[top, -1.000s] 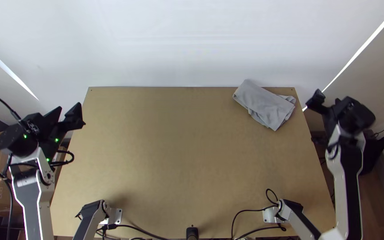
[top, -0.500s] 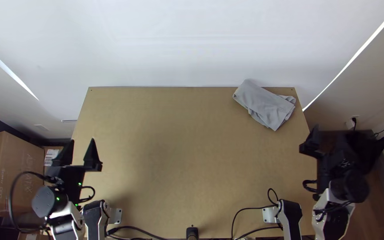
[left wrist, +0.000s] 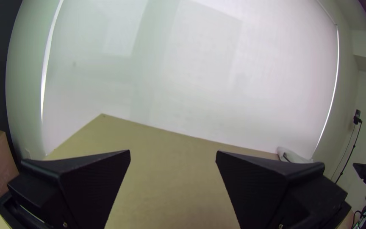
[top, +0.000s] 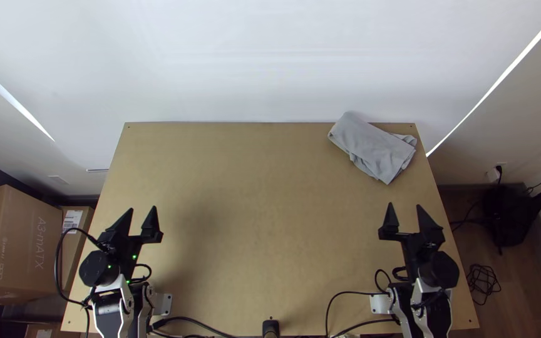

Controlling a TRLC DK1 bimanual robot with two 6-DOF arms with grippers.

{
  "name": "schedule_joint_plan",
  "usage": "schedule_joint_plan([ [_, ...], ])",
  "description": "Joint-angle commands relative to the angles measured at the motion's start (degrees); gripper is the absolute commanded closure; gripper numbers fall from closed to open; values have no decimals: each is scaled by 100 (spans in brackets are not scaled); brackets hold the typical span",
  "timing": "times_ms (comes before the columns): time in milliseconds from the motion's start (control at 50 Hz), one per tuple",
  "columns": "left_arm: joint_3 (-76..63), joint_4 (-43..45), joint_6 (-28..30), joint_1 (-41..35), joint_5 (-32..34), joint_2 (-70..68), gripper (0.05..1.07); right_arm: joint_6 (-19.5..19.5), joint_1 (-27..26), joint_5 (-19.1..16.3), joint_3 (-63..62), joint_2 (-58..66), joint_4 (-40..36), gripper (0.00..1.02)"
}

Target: Fold the t-shirt

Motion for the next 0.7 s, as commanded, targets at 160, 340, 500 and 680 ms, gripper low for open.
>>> schedule_joint_plan([
  [160, -782, 796, 256, -314, -38, -54, 10, 68, 342, 125, -788, -45, 342, 4],
  [340, -808, 567, 274, -262, -47, -36, 10, 287, -141, 125, -780, -27, 237, 4],
  [500, -808, 567, 317, -244, -38, -36, 10, 287, -273, 125, -780, -36, 237, 4],
  [680, -808, 567, 317, -244, -38, -36, 10, 287, -264, 125, -780, -36, 237, 4],
])
